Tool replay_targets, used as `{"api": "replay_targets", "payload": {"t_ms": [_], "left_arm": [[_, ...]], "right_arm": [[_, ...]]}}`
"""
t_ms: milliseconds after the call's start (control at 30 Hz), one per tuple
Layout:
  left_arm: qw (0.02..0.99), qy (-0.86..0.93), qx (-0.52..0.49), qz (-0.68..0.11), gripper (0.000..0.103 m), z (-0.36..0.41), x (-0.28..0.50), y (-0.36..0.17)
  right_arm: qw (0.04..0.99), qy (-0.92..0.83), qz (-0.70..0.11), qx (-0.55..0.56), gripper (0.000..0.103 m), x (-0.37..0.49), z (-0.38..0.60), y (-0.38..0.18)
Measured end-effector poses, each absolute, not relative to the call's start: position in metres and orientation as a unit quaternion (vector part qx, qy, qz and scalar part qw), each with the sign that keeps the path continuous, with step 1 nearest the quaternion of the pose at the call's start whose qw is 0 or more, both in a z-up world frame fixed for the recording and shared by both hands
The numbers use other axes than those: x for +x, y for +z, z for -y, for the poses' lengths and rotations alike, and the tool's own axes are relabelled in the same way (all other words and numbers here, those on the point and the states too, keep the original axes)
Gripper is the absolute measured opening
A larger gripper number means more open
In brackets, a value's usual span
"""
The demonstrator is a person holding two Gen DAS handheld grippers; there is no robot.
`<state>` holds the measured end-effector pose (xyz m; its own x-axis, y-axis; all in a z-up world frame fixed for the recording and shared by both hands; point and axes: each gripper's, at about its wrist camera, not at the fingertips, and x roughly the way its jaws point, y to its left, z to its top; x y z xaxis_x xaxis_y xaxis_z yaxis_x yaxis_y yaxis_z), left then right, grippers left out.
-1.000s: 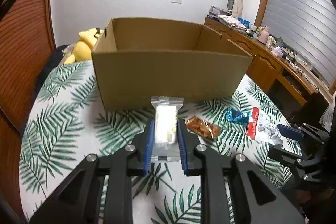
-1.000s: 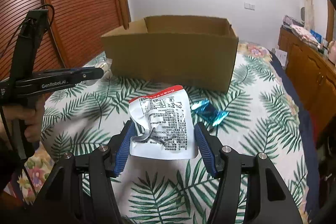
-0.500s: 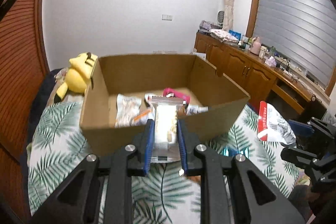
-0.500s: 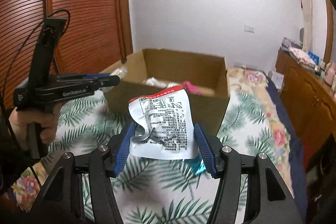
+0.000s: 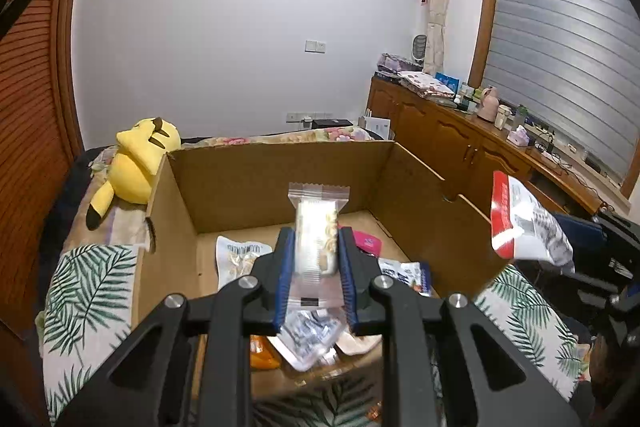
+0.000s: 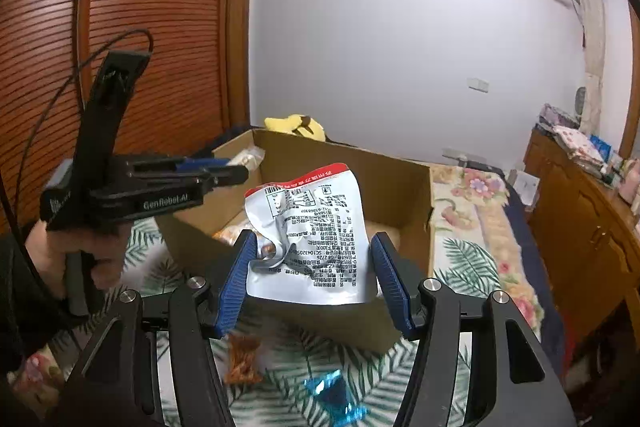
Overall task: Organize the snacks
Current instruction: 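Carry both packs over the open box, then release bar pack into box with left tool while right tool releases white-red pouch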
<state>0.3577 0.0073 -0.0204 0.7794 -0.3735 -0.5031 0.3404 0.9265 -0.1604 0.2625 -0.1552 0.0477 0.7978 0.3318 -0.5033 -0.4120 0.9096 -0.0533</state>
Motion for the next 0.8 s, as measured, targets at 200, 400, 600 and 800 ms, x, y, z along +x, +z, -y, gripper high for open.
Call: {"api": "replay_targets", "payload": {"t_ms": [200, 400, 600, 800], "left_arm": [[0.949, -0.182, -0.045, -0.254, 0.019, -0.007, 0.372, -0.033], [0.949, -0.177, -0.051, -0.257, 0.019, -0.011, 0.381, -0.045], [0.947, -0.161, -0.059, -0.273, 0.019, -0.02, 0.388, -0.062], [0.948, -0.154, -0.052, -0.273, 0.023, -0.017, 0.388, -0.066]], "right_arm": [[0.945, 0.205, -0.244, -0.071, 0.06, 0.297, 0.157, 0.038], [0.944, 0.212, -0.244, -0.062, 0.06, 0.314, 0.154, 0.024], [0.945, 0.207, -0.246, -0.064, 0.06, 0.323, 0.152, 0.014], [0.943, 0.198, -0.259, -0.061, 0.061, 0.332, 0.146, 0.011]]}}
